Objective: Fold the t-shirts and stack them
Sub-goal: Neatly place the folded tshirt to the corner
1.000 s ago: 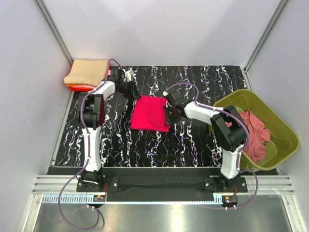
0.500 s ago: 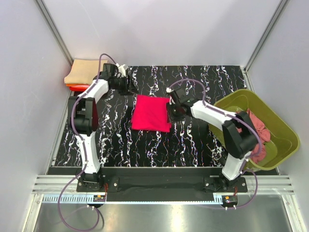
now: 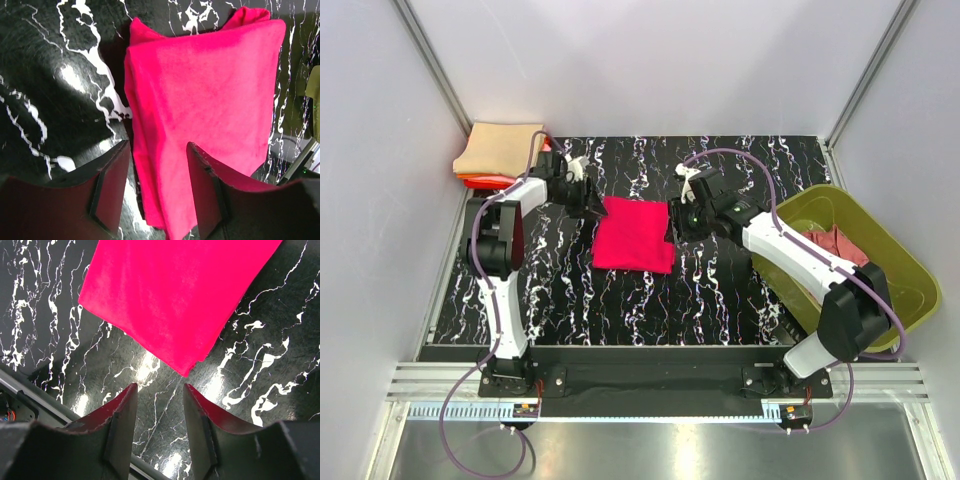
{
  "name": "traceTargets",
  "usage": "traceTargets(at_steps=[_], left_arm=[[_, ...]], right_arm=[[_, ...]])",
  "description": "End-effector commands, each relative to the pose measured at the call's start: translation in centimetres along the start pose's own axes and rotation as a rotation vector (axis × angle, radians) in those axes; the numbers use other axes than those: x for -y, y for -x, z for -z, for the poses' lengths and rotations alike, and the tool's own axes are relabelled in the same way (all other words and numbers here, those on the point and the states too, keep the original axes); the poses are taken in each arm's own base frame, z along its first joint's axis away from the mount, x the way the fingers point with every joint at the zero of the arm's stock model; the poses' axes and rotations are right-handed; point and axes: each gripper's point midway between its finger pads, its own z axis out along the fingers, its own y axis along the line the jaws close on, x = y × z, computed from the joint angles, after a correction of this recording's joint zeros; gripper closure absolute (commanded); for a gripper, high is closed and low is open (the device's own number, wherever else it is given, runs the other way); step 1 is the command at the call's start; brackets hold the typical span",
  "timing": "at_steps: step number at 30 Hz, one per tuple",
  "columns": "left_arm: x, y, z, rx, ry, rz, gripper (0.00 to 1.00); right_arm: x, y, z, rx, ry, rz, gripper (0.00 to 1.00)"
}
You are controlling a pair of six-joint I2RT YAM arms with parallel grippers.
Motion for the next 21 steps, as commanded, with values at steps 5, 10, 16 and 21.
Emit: traceTargets(at_steps=[5, 10, 16, 21], left_arm=[[-0.6, 0.0, -1.6, 0.009, -0.059, -0.003, 0.46], [-0.6, 0.0, -2.1, 0.004, -0.062, 0.019, 0.46], [-0.3, -0.8, -3.3, -0.025, -0.062, 0.053, 0.46], [-0.3, -1.0, -3.7, -0.027, -0.035, 0.061, 0.46]], right_arm=[[-0.4, 1.1, 1.7, 0.044, 0.008, 0.017, 0.51], [-0.4, 1.4, 2.0, 0.056, 0.007, 0.027, 0.51], [-0.4, 1.3, 1.8, 0.049, 0.008, 0.027, 0.51], [-0.1, 1.4, 2.4, 0.066, 0.003, 0.036, 0.51]])
